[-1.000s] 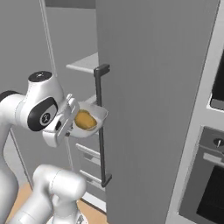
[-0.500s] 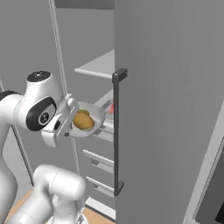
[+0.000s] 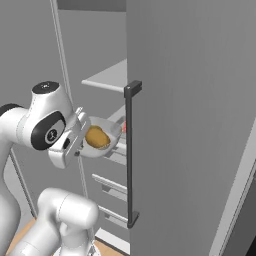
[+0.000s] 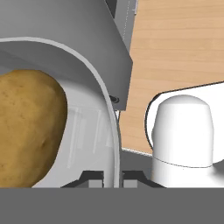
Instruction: Take the meat container that has the steak and place it on the second highest rack of the freezer. Then take the vegetable container that has the potatos and place it on the highest rack of the freezer.
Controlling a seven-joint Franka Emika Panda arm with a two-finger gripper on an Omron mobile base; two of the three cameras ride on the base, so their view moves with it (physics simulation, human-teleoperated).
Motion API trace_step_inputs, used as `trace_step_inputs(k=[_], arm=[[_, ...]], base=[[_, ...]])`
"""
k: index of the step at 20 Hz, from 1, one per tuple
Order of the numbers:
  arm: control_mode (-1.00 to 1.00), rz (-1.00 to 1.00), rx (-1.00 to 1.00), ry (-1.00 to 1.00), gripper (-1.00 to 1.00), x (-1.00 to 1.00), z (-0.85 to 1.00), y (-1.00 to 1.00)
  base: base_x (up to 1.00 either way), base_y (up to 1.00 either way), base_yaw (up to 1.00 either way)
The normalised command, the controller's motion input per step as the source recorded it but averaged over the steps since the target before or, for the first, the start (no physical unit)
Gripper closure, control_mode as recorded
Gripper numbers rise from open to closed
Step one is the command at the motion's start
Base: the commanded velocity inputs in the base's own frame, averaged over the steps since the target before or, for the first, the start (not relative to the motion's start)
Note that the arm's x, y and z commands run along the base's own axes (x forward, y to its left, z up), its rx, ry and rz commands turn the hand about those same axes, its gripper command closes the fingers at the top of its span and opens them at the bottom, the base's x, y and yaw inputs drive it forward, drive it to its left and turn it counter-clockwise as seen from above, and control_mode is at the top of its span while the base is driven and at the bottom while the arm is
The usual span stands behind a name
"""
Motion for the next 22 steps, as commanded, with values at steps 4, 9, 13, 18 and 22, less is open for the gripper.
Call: trace_step_inputs(k=[4,9,13,18,22], arm=[[1.00,0.00,0.00,0.00,1.00,0.00,0.00,0.00],[1.00,0.00,0.00,0.00,1.00,0.00,0.00,0.00],[1.00,0.00,0.00,0.00,1.00,0.00,0.00,0.00],[1.00,0.00,0.00,0.00,1.00,0.00,0.00,0.00],[-1.00,0.00,0.00,-0.19,1.00,-0.14,0.26,0.11]], base=[[0.54,0.33,0.00],[0.58,0.59,-0.02],[0.29,0.20,-0.01],[0.01,0.00,0.00],[0.00,0.00,0.00]])
